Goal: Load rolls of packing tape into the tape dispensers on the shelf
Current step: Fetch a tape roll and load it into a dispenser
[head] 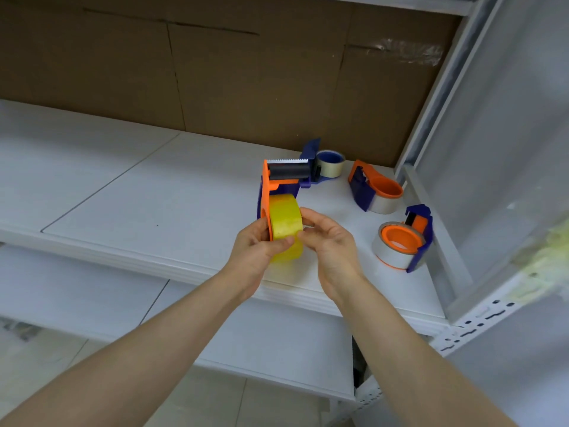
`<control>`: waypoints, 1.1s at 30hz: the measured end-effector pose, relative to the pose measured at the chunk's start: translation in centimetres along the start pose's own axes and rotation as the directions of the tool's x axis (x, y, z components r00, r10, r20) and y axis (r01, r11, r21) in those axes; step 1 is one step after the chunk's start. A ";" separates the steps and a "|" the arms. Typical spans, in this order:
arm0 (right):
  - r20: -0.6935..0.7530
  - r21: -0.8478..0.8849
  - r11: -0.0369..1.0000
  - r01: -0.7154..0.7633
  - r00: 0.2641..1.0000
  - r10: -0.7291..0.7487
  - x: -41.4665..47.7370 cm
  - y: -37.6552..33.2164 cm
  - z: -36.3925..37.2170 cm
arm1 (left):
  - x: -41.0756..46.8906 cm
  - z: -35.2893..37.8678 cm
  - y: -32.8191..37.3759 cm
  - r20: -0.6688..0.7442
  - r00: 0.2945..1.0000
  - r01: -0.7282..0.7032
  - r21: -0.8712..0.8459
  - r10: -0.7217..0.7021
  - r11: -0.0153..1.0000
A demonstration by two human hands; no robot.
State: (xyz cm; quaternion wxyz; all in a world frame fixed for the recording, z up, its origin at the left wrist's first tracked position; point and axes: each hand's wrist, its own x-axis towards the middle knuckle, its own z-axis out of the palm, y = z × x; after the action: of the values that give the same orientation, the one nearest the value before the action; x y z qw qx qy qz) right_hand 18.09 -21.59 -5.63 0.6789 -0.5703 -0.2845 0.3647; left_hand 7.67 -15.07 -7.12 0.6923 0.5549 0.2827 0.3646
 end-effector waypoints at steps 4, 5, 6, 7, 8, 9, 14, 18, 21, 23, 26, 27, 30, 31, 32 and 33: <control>0.093 -0.500 0.813 0.298 0.952 -0.292 0.7 -0.3 -0.5 | 0.0 -0.2 -0.3 0.021 1.000 -0.010 0.017 0.010 1.000; 0.171 -0.565 0.737 0.372 0.926 -0.336 0.9 -0.3 -0.7 | 0.0 -0.1 -0.2 0.034 0.999 -0.016 0.018 0.016 1.000; 0.239 -0.626 0.644 0.440 0.894 -0.378 1.2 -0.3 -0.8 | 0.1 -0.2 -0.1 0.044 0.999 -0.020 0.020 0.019 1.000; 0.294 -0.681 0.540 0.495 0.860 -0.418 1.5 -0.3 -1.0 | 0.3 -0.2 0.1 0.051 0.999 -0.021 0.026 0.020 0.999; 0.339 -0.721 0.436 0.538 0.823 -0.455 1.7 -0.3 -1.1 | 0.4 -0.2 0.2 0.055 0.998 -0.020 0.033 0.018 0.999; 0.378 -0.743 0.350 0.571 0.789 -0.485 1.9 -0.4 -1.1 | 0.6 -0.3 0.3 0.061 0.998 -0.016 0.041 0.014 0.999; 0.460 -0.779 0.214 0.589 0.769 -0.444 2.5 -1.2 -0.9 | 1.2 -0.6 0.5 0.081 0.997 0.004 0.068 -0.010 0.998; 0.580 -0.744 0.049 0.667 0.680 -0.450 2.6 -2.2 -0.6 | 1.5 -0.6 0.8 0.070 0.997 0.028 0.070 -0.033 0.997; 0.569 -0.750 0.110 0.652 0.722 -0.394 2.8 -3.5 -0.2 | 1.6 -0.6 0.8 0.068 0.997 0.032 0.075 -0.038 0.997; 0.504 -0.781 0.212 0.588 0.793 -0.342 3.1 -4.0 0.2 | 1.7 -0.6 0.8 0.061 0.998 0.029 0.082 -0.034 0.996; 0.452 -0.800 0.269 0.537 0.833 -0.319 3.3 -4.4 0.7 | 1.8 -0.5 0.9 0.053 0.998 0.028 0.087 -0.033 0.996; 0.451 -0.804 0.260 0.534 0.834 -0.318 3.3 -4.4 0.9 | 1.9 -0.5 1.0 0.047 0.998 0.029 0.087 -0.033 0.996; 0.476 -0.810 0.211 0.548 0.823 -0.309 3.3 -4.3 1.1 | 2.0 -0.7 1.0 0.024 0.999 0.040 0.087 -0.042 0.995; 0.485 -0.809 0.197 0.554 0.819 -0.307 3.3 -4.3 1.2 | 2.1 -0.7 1.1 0.018 0.999 0.043 0.088 -0.045 0.995; 0.498 -0.808 0.179 0.562 0.813 -0.303 3.3 -4.3 1.2 | 2.2 -0.7 1.1 0.014 0.999 0.046 0.088 -0.047 0.995; 0.511 -0.808 0.155 0.569 0.807 -0.296 3.4 -4.3 1.3 | 2.2 -0.7 1.2 0.013 0.999 0.049 0.089 -0.050 0.995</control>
State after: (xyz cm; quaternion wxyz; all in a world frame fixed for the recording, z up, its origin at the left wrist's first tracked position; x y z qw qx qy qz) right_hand 19.73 -18.49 -1.24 0.2494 -0.6993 -0.6696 -0.0206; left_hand 8.13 -12.69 -6.13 0.6779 0.5806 0.3070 0.3303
